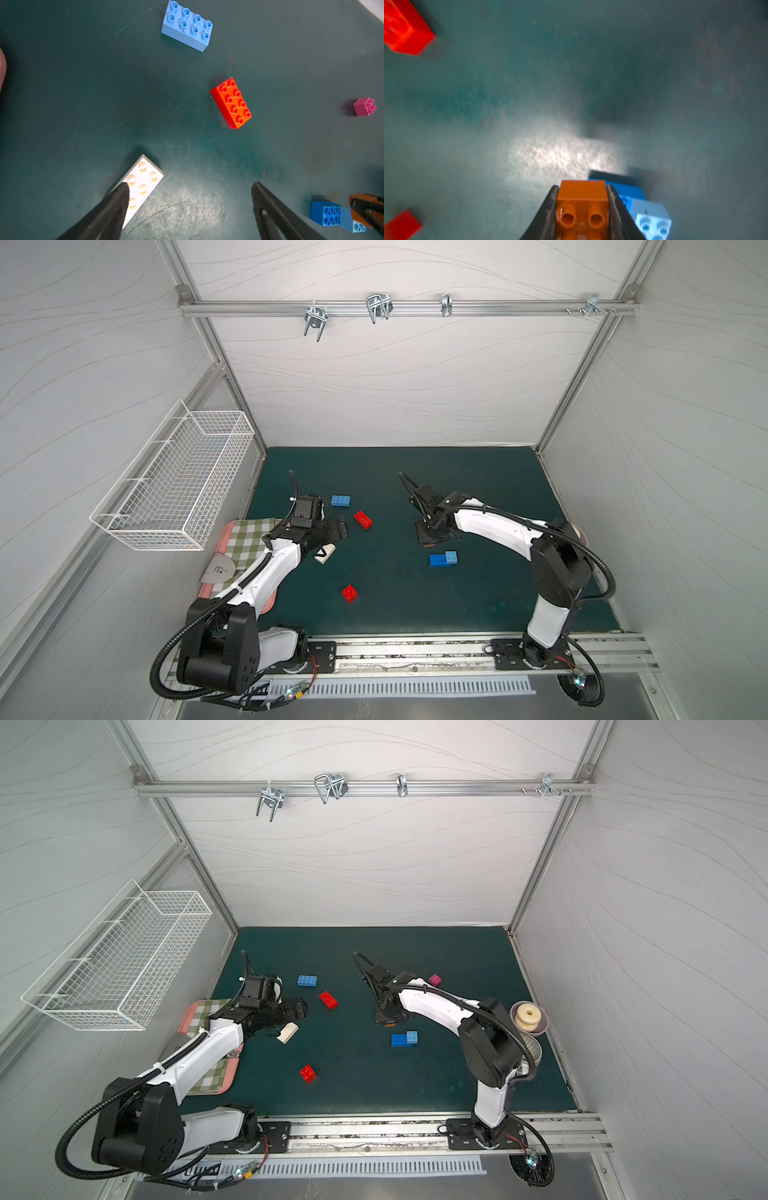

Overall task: Assemble a carrot with lego
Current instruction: Assemble the lego brick with the lego brick.

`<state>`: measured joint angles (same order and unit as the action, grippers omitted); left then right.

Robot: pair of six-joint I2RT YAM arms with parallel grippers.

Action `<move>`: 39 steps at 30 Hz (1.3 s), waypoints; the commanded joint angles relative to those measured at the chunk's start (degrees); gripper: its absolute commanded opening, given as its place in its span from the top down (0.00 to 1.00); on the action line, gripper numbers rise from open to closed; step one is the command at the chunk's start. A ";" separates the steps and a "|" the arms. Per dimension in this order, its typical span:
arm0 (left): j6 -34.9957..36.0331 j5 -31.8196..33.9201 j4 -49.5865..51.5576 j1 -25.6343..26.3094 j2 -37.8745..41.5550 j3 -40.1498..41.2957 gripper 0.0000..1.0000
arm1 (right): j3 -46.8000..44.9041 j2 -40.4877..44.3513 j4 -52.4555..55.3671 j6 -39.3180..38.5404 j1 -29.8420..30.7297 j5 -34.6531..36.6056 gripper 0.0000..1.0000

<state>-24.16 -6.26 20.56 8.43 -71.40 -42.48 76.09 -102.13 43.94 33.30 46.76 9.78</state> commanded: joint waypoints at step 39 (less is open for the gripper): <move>-0.18 0.50 0.28 0.45 1.21 0.01 0.08 | -9.78 -2.33 -4.47 11.31 6.32 5.53 0.92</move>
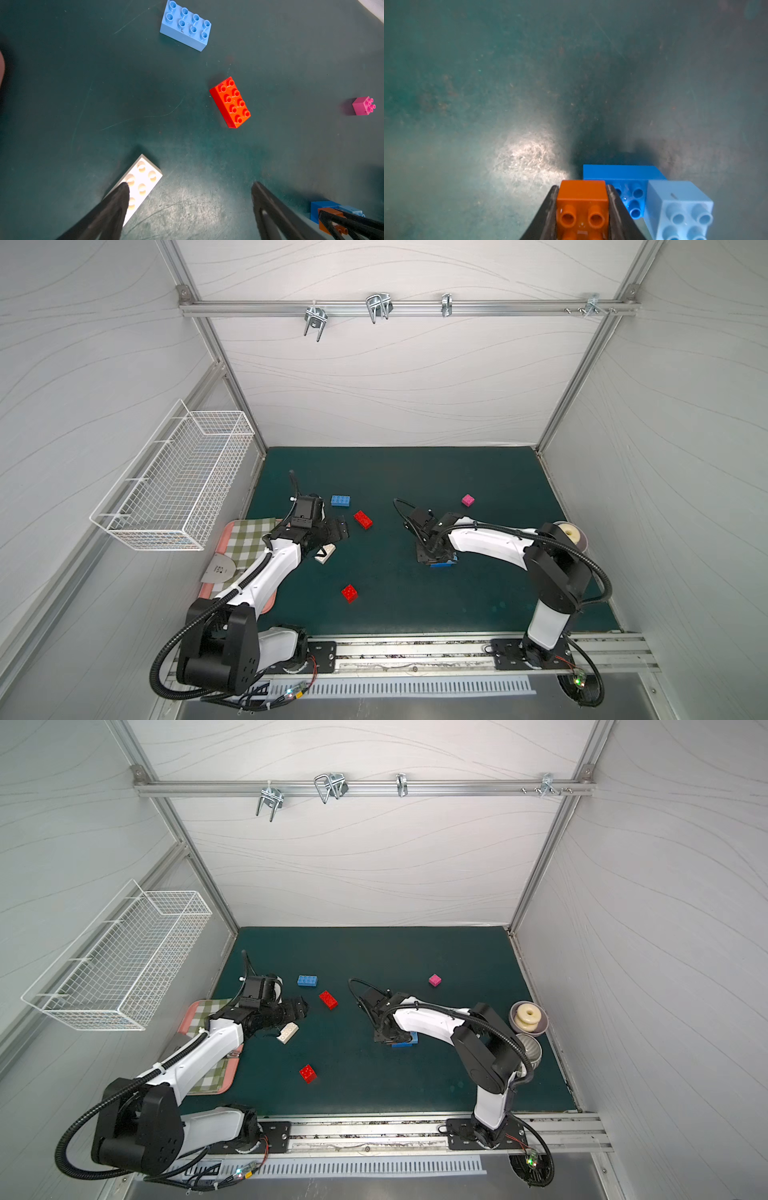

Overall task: Assemble a carrot with lego
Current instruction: Assemble the lego brick with the lego brick.

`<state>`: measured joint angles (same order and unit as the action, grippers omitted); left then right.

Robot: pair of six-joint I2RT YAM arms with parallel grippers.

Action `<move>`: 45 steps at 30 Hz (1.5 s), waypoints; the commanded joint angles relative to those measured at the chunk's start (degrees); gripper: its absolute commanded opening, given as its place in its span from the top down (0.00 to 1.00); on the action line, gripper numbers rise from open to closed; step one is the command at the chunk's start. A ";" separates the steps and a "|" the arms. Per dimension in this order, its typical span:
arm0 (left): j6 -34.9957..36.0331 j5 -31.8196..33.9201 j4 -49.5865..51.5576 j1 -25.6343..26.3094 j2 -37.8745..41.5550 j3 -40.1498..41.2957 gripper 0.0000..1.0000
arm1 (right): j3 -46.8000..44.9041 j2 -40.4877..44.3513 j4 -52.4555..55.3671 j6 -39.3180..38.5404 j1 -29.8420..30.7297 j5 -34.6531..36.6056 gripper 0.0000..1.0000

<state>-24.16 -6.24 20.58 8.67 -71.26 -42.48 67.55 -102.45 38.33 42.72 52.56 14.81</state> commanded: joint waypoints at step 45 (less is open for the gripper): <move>-0.27 1.32 0.52 0.57 1.50 0.11 0.08 | -6.64 -0.97 -1.15 1.38 0.57 1.86 1.00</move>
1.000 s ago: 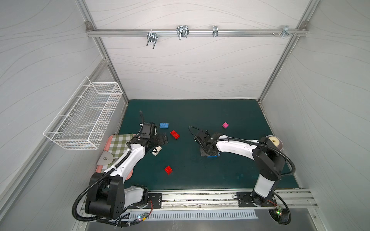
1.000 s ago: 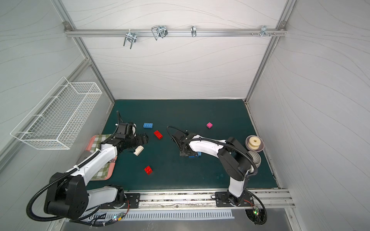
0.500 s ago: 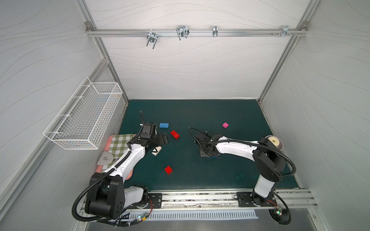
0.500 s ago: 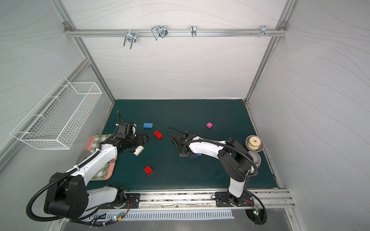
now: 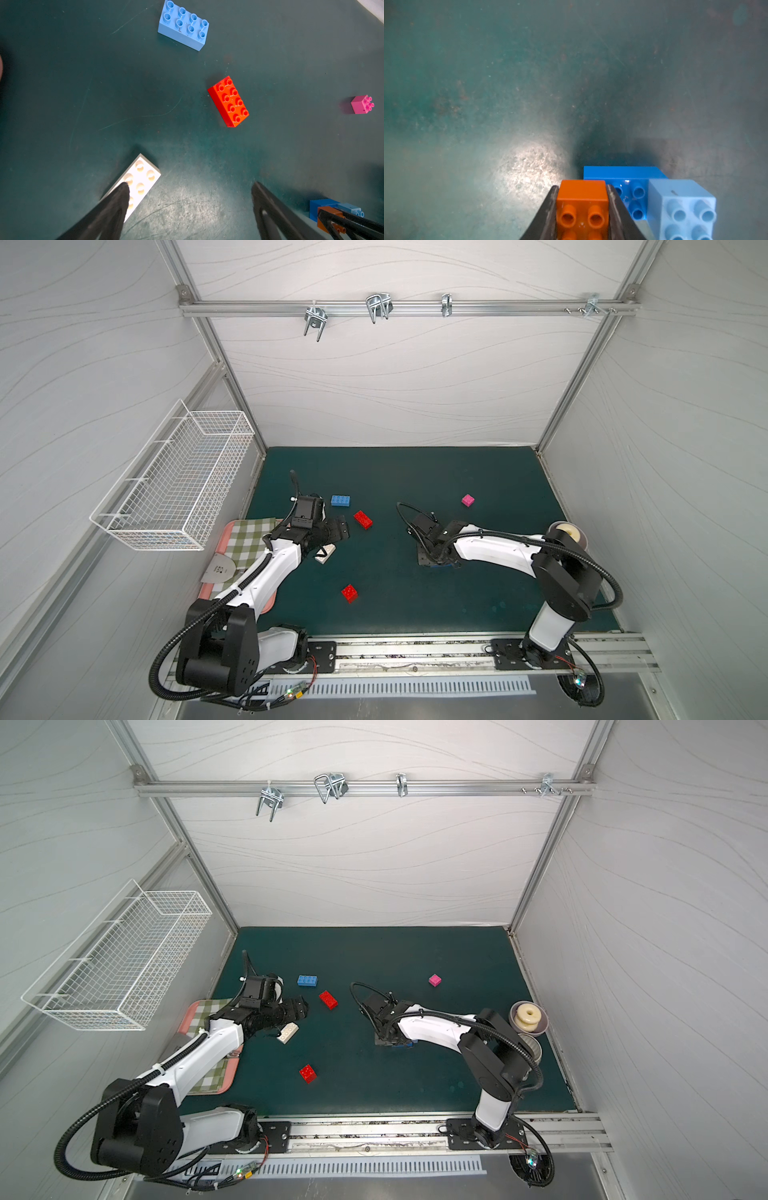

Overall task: Assemble a carrot with lego
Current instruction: Assemble the lego brick with the lego brick.

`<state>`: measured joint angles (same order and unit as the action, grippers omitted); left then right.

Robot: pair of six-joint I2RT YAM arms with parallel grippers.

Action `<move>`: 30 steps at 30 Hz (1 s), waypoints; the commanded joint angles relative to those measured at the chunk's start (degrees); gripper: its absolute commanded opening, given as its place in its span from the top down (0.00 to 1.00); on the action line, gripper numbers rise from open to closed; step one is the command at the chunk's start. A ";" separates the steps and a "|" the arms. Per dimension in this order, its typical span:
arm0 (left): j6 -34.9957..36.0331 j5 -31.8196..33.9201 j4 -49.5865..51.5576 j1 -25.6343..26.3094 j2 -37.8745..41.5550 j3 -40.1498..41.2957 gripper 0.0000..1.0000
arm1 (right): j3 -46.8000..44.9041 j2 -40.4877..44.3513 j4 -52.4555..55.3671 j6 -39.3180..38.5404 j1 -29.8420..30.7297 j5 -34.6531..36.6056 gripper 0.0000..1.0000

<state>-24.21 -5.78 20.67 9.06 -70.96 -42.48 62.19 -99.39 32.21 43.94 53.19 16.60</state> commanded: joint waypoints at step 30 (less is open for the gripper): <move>-0.05 1.91 0.85 0.19 2.22 0.12 0.08 | 0.56 -3.16 7.76 -0.09 0.35 1.75 0.75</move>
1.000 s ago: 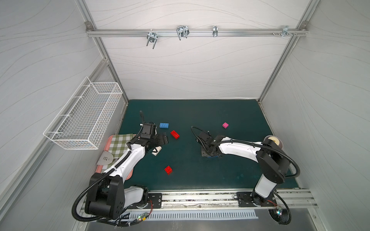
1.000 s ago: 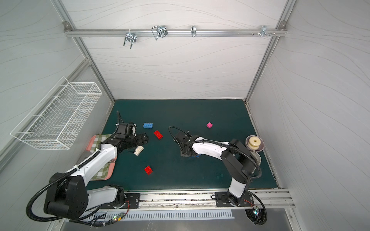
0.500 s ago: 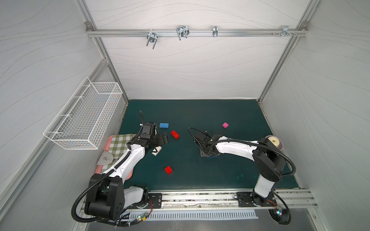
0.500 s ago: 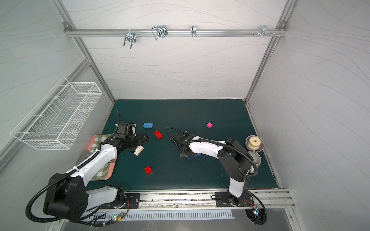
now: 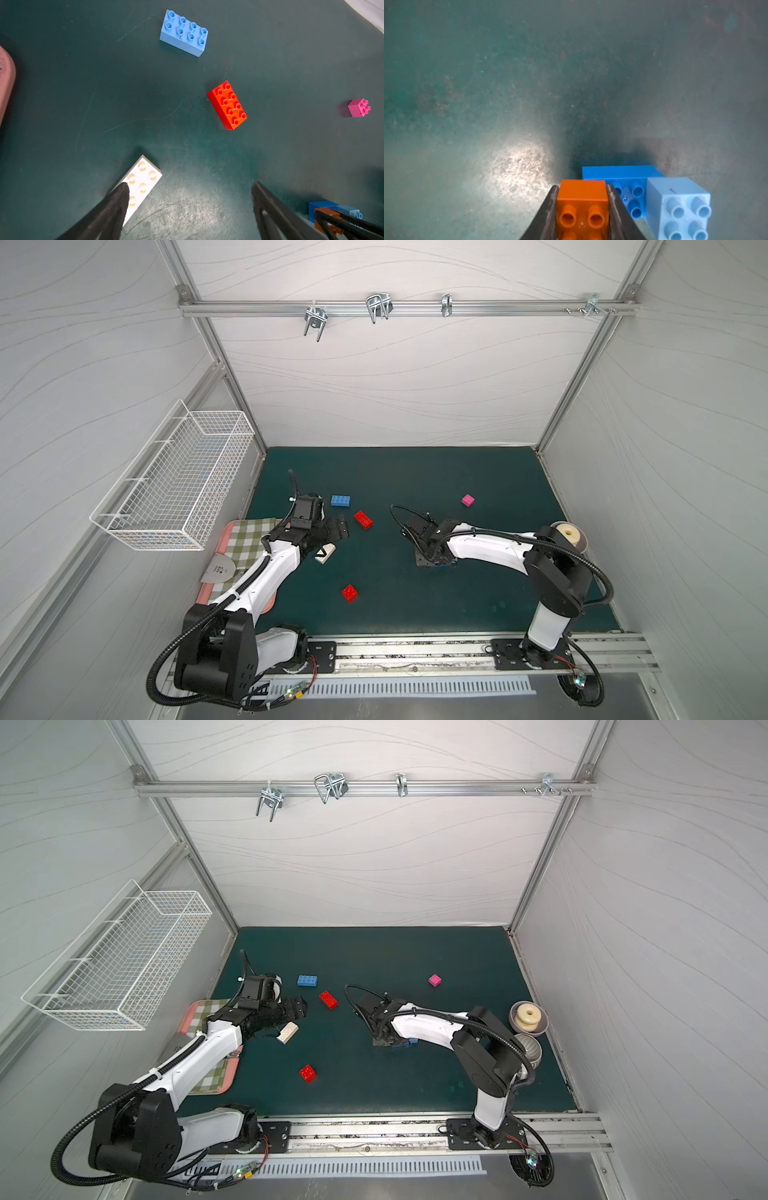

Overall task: Assemble a carrot with lego
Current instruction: Assemble the lego brick with the lego brick.

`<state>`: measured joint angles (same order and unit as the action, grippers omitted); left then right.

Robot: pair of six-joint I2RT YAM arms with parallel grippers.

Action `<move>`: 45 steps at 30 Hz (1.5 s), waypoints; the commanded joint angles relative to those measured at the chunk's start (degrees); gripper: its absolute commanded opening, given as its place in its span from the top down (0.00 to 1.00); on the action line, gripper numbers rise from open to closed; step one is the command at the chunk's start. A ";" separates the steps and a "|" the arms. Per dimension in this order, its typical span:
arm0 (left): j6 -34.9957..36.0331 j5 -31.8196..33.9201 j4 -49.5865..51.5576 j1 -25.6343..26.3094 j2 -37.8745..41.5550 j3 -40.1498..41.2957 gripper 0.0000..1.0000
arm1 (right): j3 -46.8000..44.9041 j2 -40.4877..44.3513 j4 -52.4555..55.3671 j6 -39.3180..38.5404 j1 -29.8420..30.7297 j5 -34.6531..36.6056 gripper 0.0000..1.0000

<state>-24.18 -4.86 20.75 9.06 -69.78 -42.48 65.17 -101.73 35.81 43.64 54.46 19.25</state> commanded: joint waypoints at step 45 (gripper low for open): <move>-0.33 3.02 1.48 0.21 3.64 0.73 0.08 | -2.89 8.96 2.44 -1.32 -4.31 -3.03 0.84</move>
<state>-24.21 -2.63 22.15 9.06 -67.46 -41.74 63.24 -93.69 37.30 41.19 51.00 17.10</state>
